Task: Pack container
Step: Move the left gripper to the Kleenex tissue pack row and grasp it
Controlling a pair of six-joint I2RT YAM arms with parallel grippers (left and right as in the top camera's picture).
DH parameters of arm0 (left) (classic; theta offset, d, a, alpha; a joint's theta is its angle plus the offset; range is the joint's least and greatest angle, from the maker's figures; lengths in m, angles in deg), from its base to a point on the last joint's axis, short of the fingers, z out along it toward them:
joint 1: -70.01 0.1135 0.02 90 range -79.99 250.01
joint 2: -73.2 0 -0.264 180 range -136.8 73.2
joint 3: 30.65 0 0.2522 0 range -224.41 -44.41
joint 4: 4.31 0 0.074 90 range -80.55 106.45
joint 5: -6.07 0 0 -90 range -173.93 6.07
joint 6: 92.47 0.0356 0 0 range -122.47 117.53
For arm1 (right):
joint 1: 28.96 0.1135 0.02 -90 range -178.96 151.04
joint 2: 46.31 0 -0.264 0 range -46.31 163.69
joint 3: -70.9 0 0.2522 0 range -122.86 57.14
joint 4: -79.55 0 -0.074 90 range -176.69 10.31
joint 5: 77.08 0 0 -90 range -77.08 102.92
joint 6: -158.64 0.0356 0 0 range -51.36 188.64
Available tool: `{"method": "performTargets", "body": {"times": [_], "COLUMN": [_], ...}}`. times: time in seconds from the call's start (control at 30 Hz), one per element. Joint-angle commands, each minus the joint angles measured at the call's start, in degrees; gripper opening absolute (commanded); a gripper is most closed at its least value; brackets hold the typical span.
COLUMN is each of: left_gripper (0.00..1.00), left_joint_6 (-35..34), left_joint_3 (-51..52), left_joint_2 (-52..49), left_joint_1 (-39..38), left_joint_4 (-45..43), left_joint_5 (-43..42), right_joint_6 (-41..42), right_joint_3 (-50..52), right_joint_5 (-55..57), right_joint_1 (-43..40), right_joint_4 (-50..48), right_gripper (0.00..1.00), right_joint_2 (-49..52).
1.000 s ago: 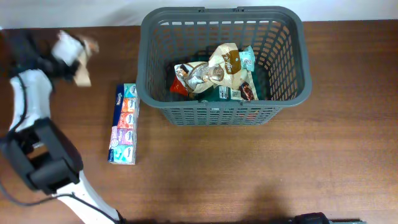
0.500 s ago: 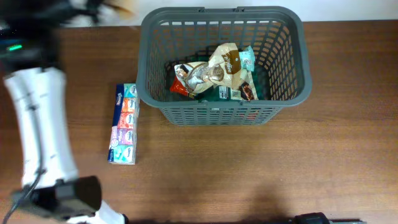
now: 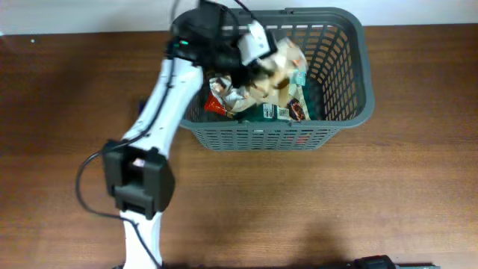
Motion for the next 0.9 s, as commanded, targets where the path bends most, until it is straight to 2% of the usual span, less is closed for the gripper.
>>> {"method": "performTargets", "body": {"times": [0.0, 0.1, 0.17, 0.3, 0.33, 0.4, 0.43, 0.6, 0.7, 0.77, 0.87], "left_gripper": [0.99, 0.99, 1.0, 0.69, 0.7, 0.87, 0.92, 0.91, 0.91, 0.91, 0.91], "left_joint_6": [2.03, 1.77, -1.92, -12.83, -16.41, -25.33, -29.68, -40.92, -47.25, -49.13, -48.06], "left_joint_3": [-0.31, -1.6, -3.65, -8.04, -8.46, -8.5, -8.5, -8.5, -7.56, -5.29, 1.2], "left_joint_2": [0.09, 1.11, 3.28, 10.38, 12.39, 16.92, 19.32, 24.04, 23.65, 22.84, 21.59], "left_joint_1": [-0.42, -0.17, 1.03, 6.08, 7.76, 11.91, 14.71, 26.05, 31.12, 33.14, 33.53], "left_joint_4": [-0.17, -0.46, -0.44, 0.22, 0.33, 0.87, 1.92, 9.73, 17.16, 22.23, 25.9], "left_joint_5": [3.52, 3.96, 7.1, 17.16, 20.0, 26.29, 29.7, 39.21, 40.35, 40.3, 39.89], "right_joint_6": [-0.59, -0.9, -1.95, -2.08, -2.08, -2.1, -2.08, -2.08, -2.08, -2.08, -2.08], "right_joint_3": [0.31, 0.33, 0.33, 0.33, 0.46, 0.87, 1.38, 4.26, 6.45, 7.93, 9.33], "right_joint_5": [-0.48, -0.48, -0.46, -0.24, 0.02, 1.07, 1.38, 2.62, 2.62, 2.56, 2.56], "right_joint_1": [-0.15, -0.15, -0.15, -0.15, -0.15, -0.15, -0.15, -0.15, -0.15, -0.15, -0.15], "right_joint_4": [0.0, -0.02, -0.02, 0.0, -0.04, -0.02, -0.04, -0.07, -0.74, -1.92, -3.19], "right_gripper": [0.63, 0.63, 0.63, 0.64, 0.64, 0.64, 0.64, 0.64, 0.64, 0.64, 0.65], "right_joint_2": [1.25, 1.25, 1.25, 1.25, 1.25, 1.25, 1.25, 1.25, 1.25, 1.25, 1.25]}}
